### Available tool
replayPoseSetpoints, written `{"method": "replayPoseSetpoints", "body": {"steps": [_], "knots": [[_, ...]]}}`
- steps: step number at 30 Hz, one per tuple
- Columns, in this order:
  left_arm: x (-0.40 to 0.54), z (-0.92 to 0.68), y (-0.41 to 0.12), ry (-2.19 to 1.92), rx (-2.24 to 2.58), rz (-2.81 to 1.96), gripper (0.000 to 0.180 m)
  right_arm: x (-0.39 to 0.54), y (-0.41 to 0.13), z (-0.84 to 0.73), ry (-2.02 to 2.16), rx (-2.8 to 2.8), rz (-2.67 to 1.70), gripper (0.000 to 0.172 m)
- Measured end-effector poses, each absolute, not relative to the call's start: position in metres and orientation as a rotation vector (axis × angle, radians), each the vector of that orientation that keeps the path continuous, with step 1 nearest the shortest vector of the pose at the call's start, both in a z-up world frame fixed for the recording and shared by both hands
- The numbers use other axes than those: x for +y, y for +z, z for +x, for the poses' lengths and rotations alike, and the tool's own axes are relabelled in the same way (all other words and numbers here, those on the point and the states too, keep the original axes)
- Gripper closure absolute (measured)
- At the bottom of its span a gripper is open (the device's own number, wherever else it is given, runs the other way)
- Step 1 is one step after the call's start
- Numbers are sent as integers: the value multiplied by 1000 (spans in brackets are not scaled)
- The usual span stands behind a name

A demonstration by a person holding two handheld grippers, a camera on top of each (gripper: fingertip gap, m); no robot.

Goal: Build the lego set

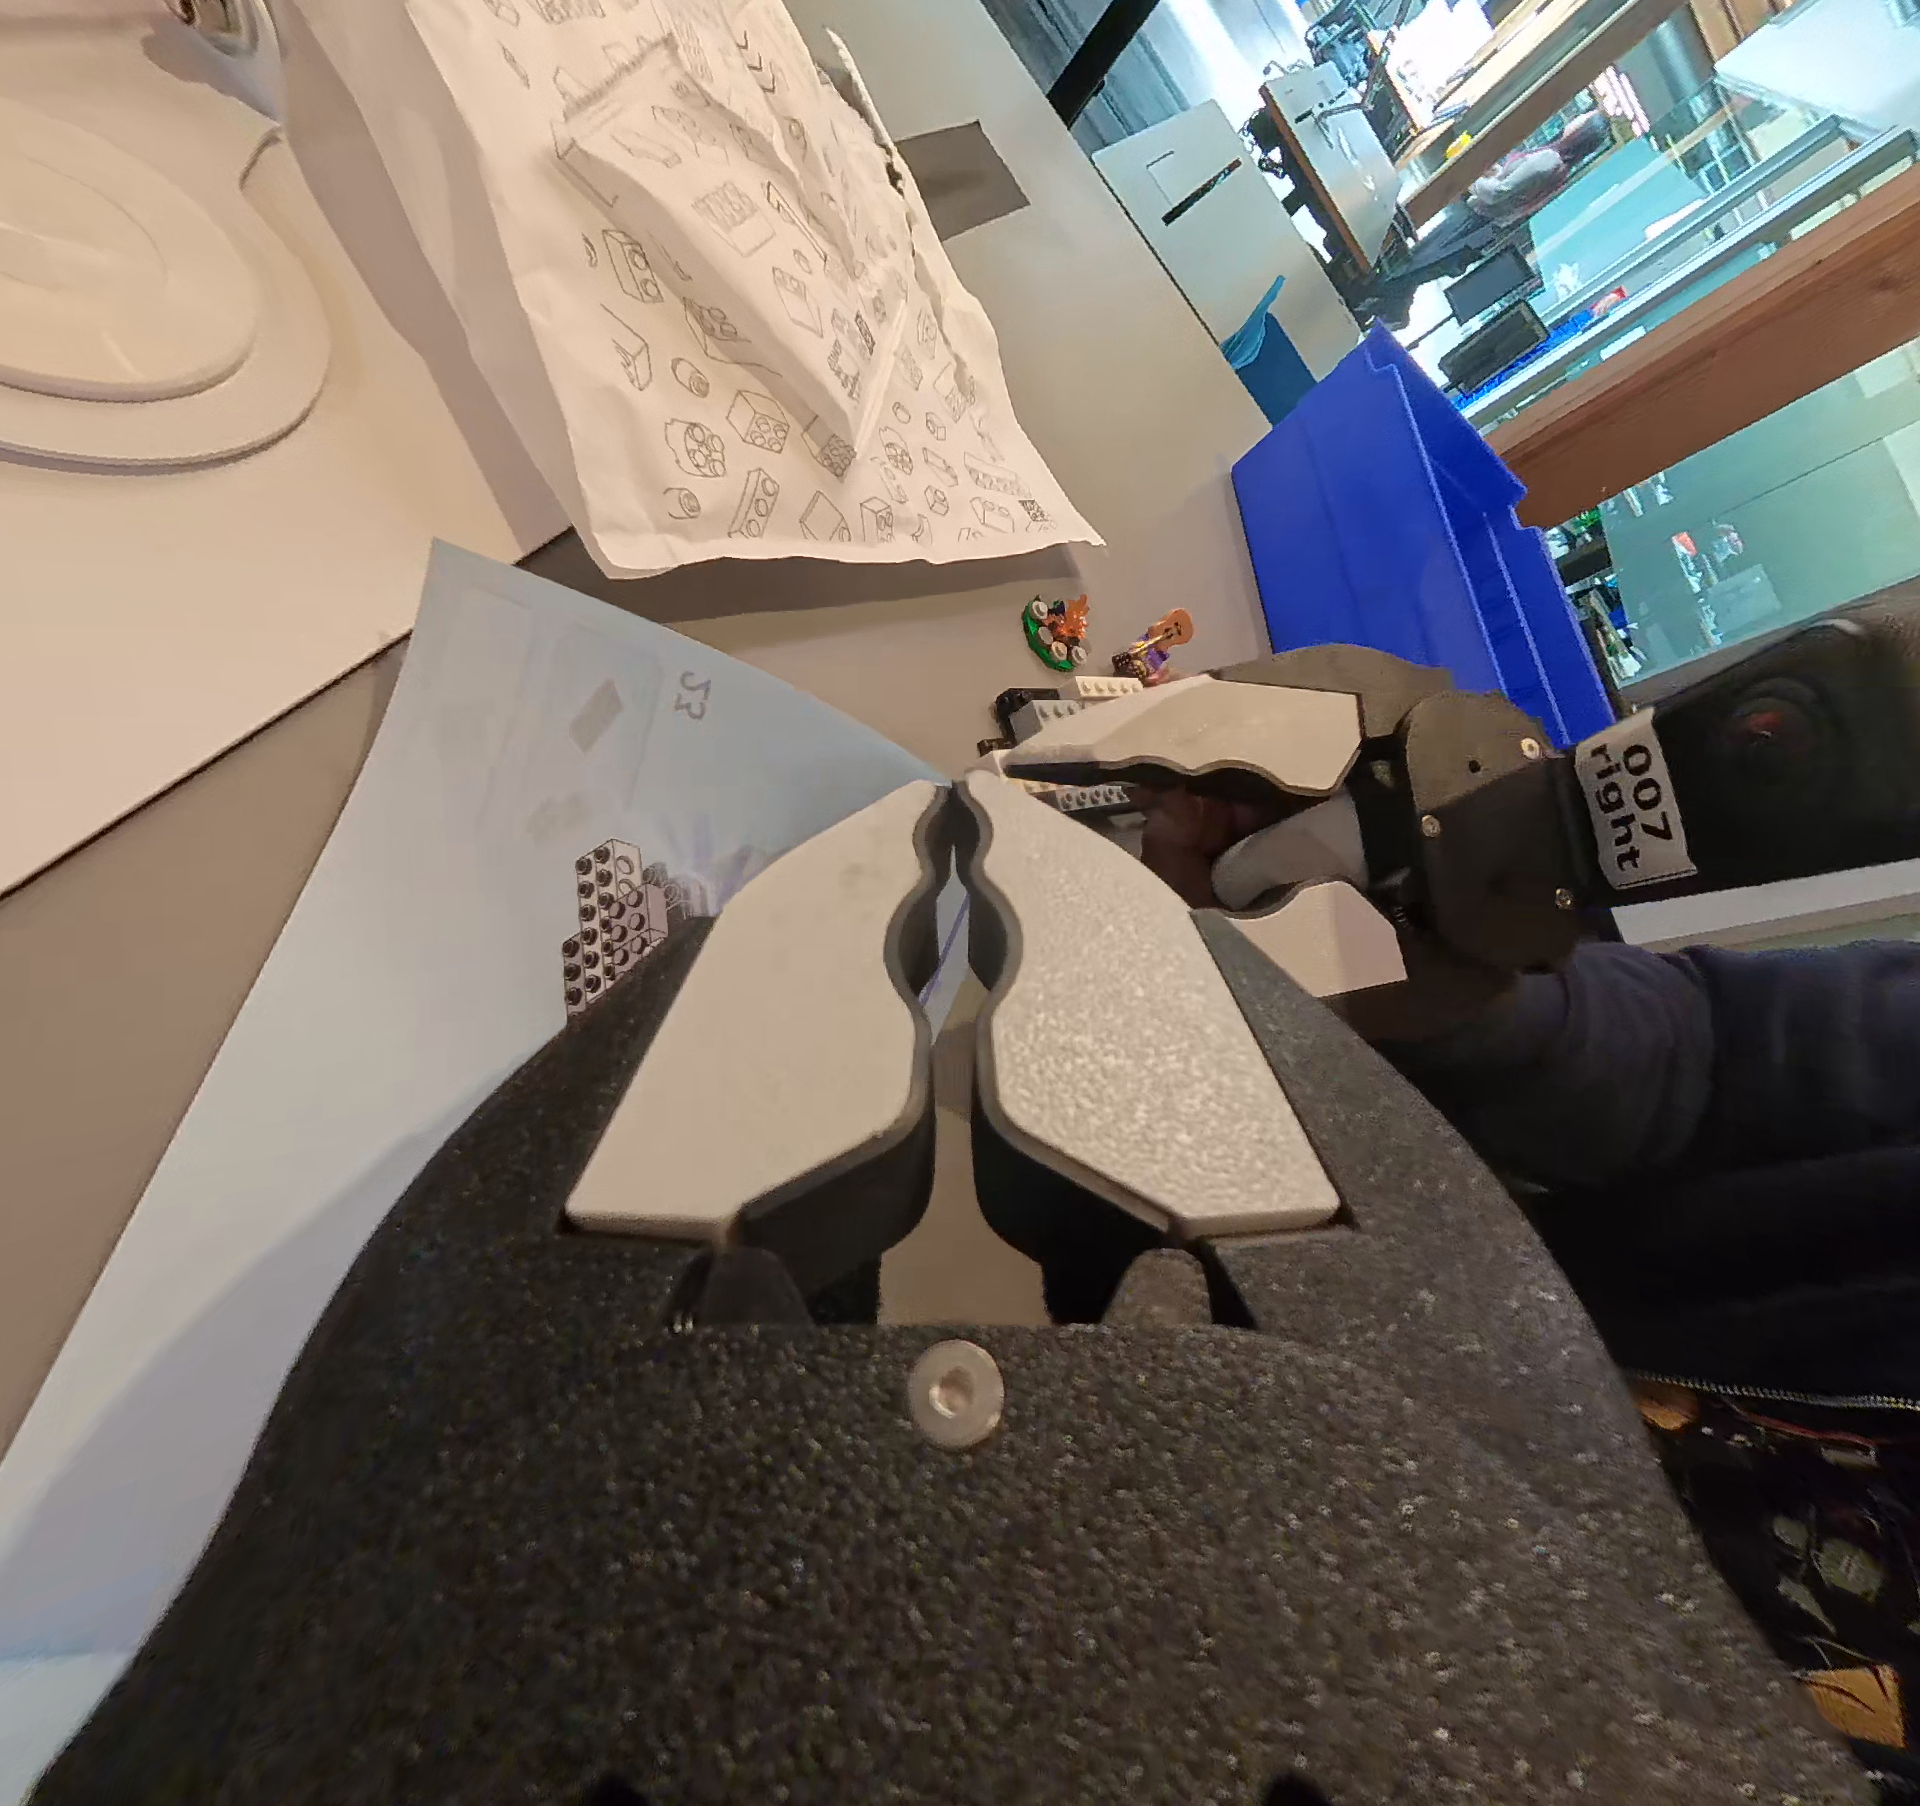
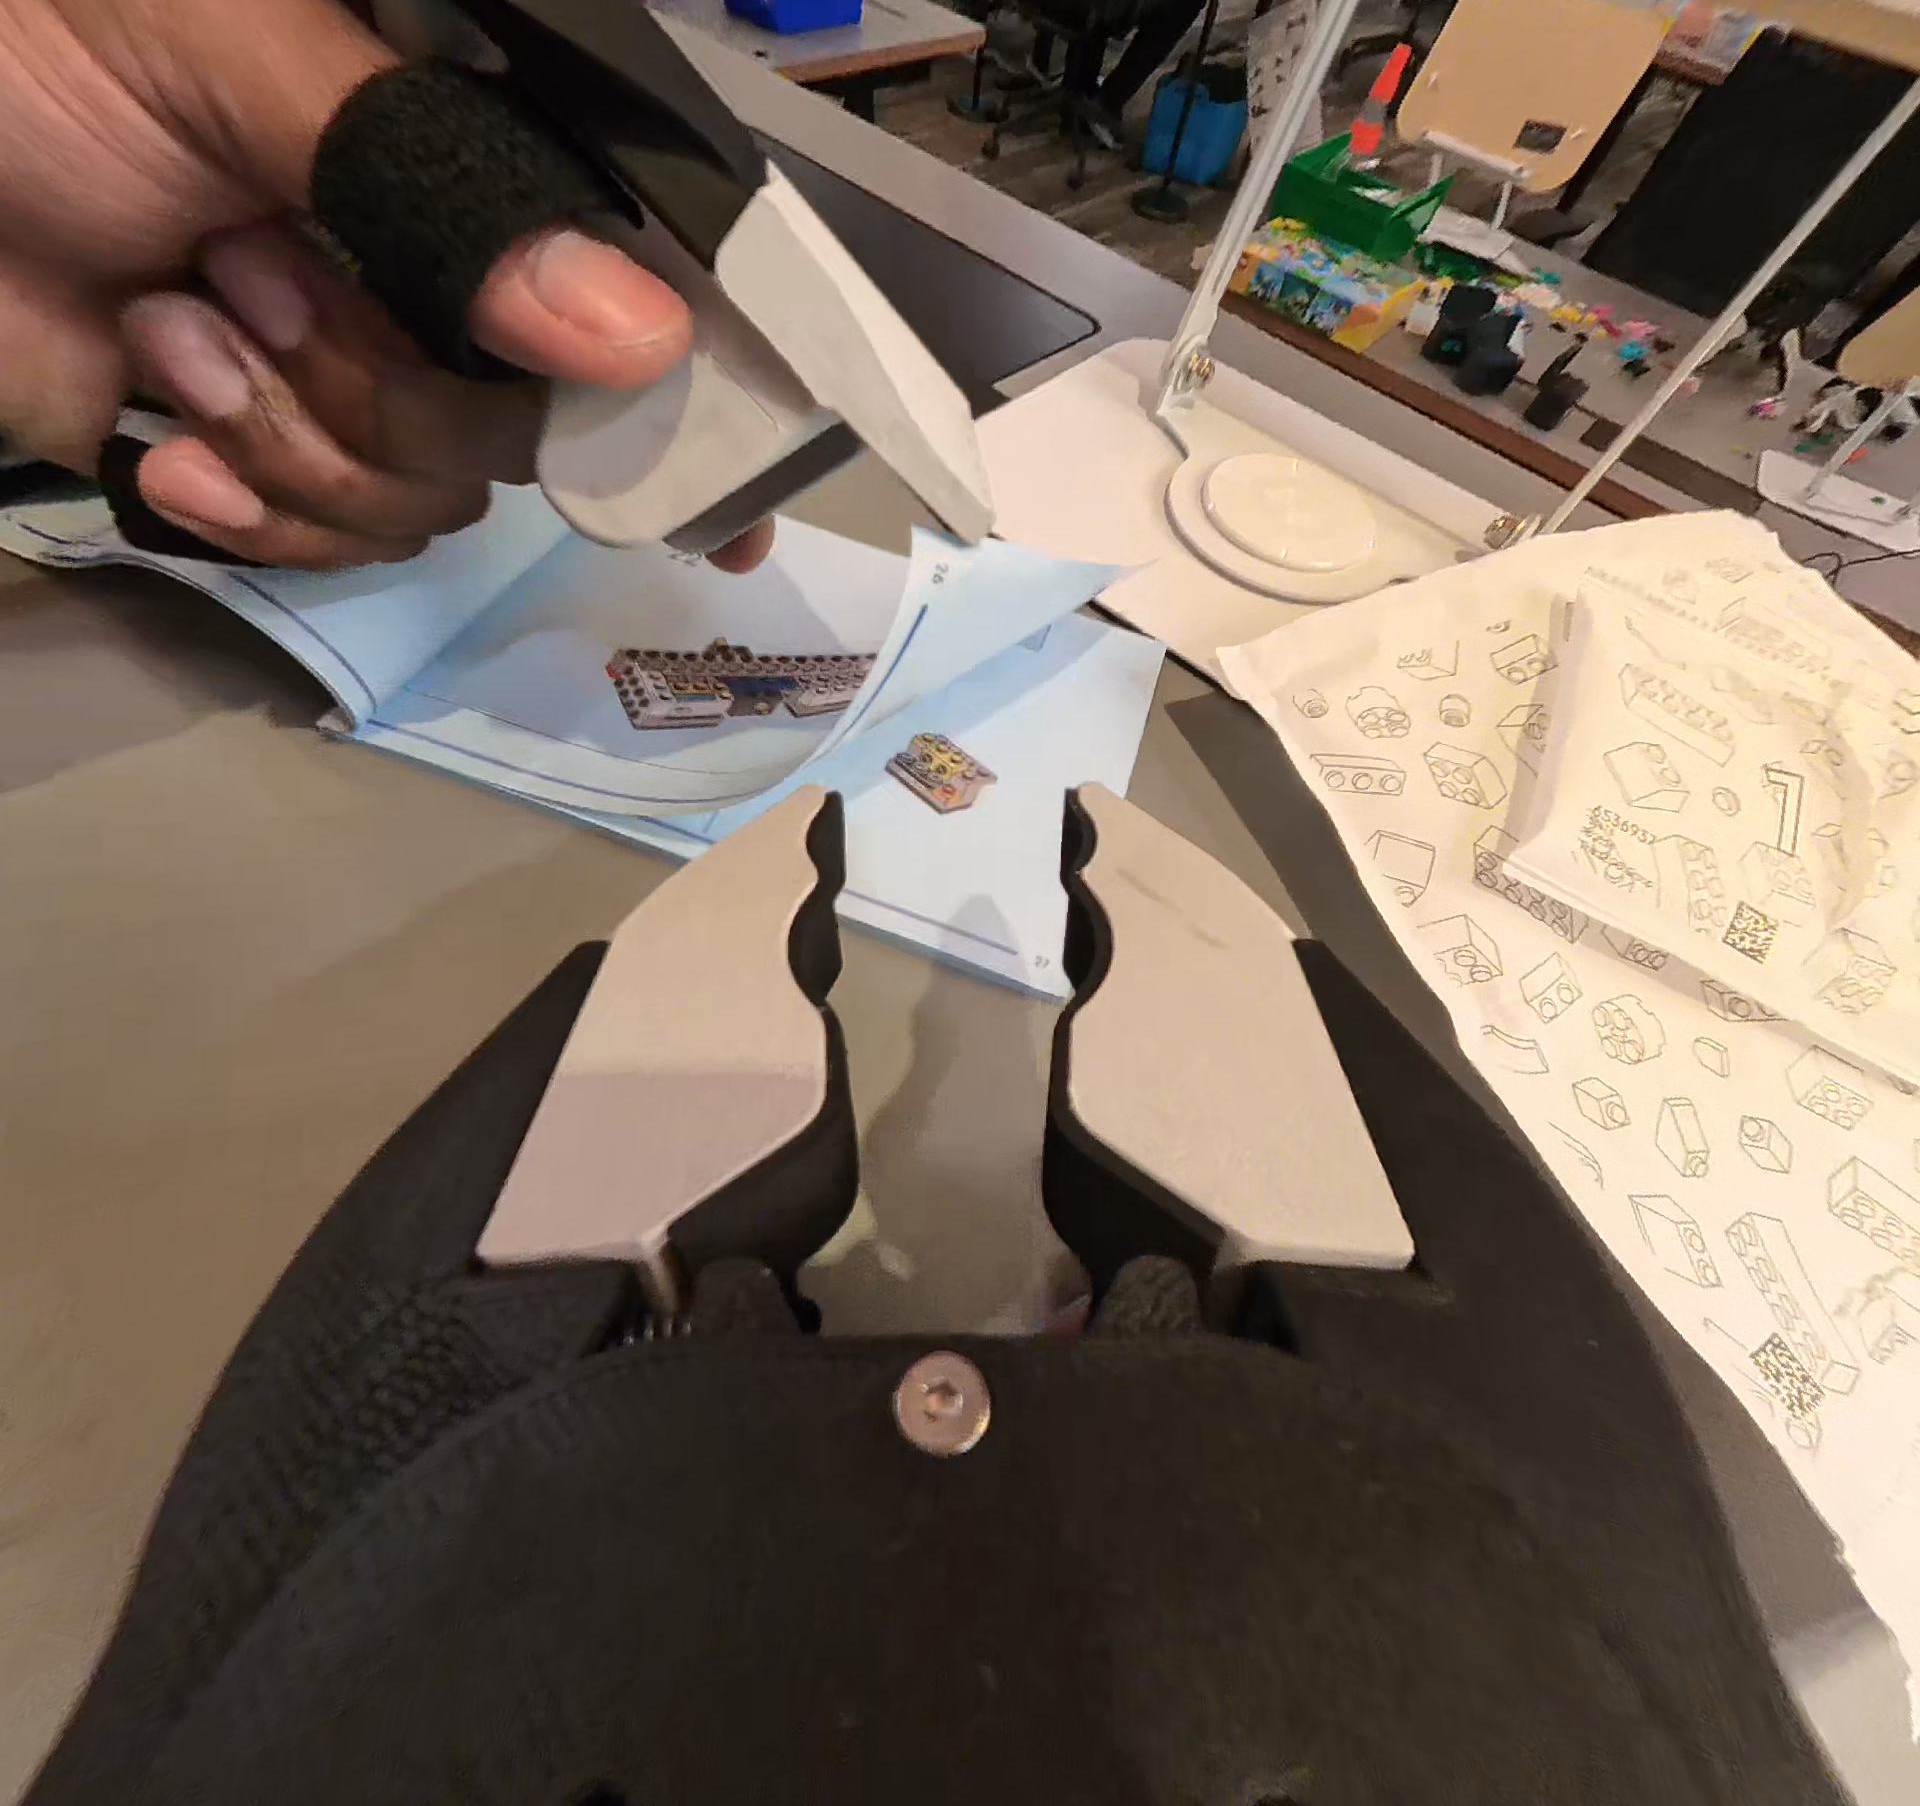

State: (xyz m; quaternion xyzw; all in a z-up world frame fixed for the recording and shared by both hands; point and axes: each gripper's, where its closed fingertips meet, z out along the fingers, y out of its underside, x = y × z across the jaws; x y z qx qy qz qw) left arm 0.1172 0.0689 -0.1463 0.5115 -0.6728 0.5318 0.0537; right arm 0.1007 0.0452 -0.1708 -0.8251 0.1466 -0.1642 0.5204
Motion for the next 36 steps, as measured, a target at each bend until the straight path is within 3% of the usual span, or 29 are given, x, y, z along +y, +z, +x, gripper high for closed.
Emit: {"method": "replayPoseSetpoints", "body": {"steps": [16,25,36], "knots": [[91,105,-111,1818,-1979,1728,180,92,-169,79,-325,477,-1913,120],[104,82,-109,1888,-1979,1760,180,69,-201,100,-136,863,-1973,139],[200,27,-95,1762,-2264,1953,180,51,-211,112,33,1104,-1867,167]]}}
